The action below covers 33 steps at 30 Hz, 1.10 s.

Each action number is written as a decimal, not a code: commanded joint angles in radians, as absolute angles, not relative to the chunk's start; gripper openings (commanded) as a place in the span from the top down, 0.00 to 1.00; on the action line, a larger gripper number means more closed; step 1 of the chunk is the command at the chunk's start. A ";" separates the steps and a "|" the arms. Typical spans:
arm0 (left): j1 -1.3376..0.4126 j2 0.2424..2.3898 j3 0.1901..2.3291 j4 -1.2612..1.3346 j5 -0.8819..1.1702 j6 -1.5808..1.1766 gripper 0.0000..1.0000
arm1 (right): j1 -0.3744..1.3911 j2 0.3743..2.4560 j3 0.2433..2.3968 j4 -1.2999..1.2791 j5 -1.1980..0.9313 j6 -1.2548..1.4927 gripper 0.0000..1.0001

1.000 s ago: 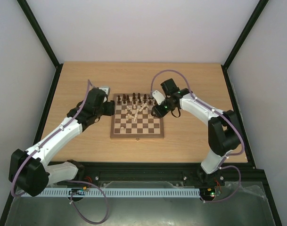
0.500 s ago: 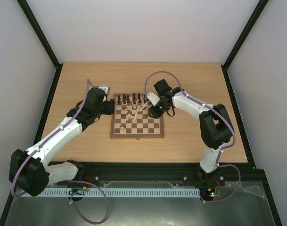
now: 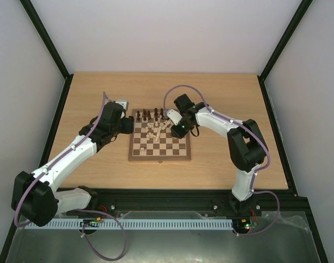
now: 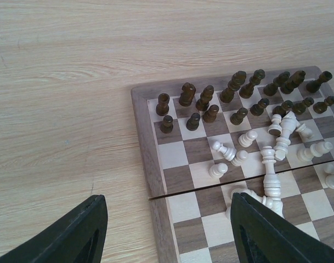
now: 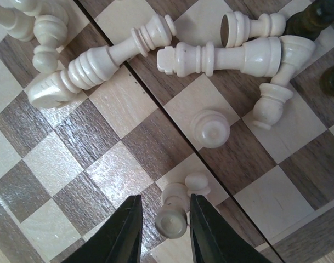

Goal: Set up the chess pieces on the board

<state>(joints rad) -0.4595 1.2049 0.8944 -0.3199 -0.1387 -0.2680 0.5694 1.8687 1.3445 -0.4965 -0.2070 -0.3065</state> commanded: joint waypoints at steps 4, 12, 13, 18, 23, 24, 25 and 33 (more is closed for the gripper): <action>-0.454 1.209 0.900 -0.314 -0.143 -0.251 0.37 | 0.577 1.900 1.369 -0.548 -0.183 -0.307 0.81; -0.454 1.211 0.901 -0.314 -0.141 -0.250 0.37 | 0.582 1.831 1.354 -0.568 -0.205 -0.299 0.93; -0.454 1.211 0.900 -0.314 -0.140 -0.250 0.37 | 0.582 1.809 1.351 -0.574 -0.210 -0.298 0.94; -0.454 1.213 0.902 -0.315 -0.135 -0.251 0.37 | 0.581 1.722 1.340 -0.590 -0.245 -0.299 0.95; -0.454 1.217 0.901 -0.315 -0.136 -0.252 0.37 | 0.581 1.697 1.349 -0.604 -0.284 -0.290 0.96; -0.454 1.217 0.900 -0.316 -0.138 -0.252 0.37 | 0.581 1.696 1.348 -0.614 -0.286 -0.291 0.96; -0.454 1.217 0.899 -0.316 -0.139 -0.251 0.37 | 0.582 1.691 1.343 -0.624 -0.288 -0.295 0.96; -0.454 1.220 0.901 -0.318 -0.143 -0.249 0.37 | 0.583 1.553 1.141 -0.580 -0.220 -0.345 0.95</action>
<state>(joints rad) -0.4595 1.2118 0.8944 -0.3199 -0.1352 -0.2607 0.5766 1.6287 1.2327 -0.5529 -0.2485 -0.3149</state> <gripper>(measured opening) 0.632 0.115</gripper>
